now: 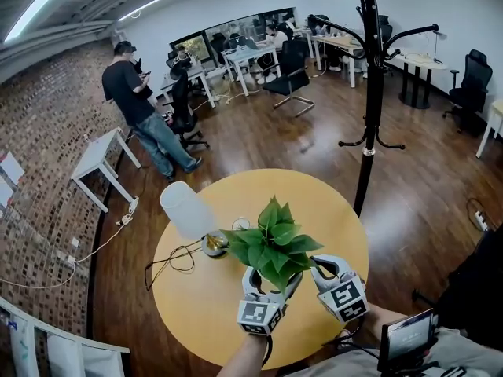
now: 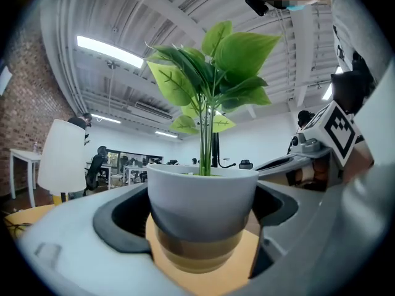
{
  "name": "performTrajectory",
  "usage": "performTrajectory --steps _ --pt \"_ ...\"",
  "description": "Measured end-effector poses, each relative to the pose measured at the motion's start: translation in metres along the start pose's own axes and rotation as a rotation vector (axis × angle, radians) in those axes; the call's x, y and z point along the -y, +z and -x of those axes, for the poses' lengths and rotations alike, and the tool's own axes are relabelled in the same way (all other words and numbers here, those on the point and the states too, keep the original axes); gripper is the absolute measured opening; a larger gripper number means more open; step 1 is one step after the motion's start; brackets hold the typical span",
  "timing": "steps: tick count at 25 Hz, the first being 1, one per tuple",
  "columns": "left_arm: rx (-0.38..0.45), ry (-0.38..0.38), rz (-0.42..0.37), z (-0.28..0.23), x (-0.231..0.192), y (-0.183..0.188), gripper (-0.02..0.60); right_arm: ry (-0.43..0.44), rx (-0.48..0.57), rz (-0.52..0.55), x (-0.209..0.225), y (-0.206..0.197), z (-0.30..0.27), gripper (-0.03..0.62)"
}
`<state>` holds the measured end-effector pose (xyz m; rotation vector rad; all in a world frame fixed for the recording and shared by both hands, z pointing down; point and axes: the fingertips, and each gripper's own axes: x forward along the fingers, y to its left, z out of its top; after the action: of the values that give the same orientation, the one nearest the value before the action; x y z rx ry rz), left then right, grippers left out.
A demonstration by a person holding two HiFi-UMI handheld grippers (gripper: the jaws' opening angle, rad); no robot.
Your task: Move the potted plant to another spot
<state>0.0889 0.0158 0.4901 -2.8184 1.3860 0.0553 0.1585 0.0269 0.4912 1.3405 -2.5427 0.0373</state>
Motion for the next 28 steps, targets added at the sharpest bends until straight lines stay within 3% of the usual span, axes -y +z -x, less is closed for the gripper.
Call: performTrajectory --steps 3,13,28 --pt "-0.004 0.035 0.010 -0.024 0.027 -0.003 0.503 0.043 -0.011 0.010 0.032 -0.010 0.013 0.008" --pt "-0.054 0.114 0.044 -0.055 0.063 -0.045 0.503 0.104 -0.071 0.006 0.080 -0.056 0.025 0.008" --pt "-0.128 0.056 0.110 -0.075 0.078 -0.147 0.502 0.067 -0.227 -0.010 0.093 -0.148 0.016 0.008"
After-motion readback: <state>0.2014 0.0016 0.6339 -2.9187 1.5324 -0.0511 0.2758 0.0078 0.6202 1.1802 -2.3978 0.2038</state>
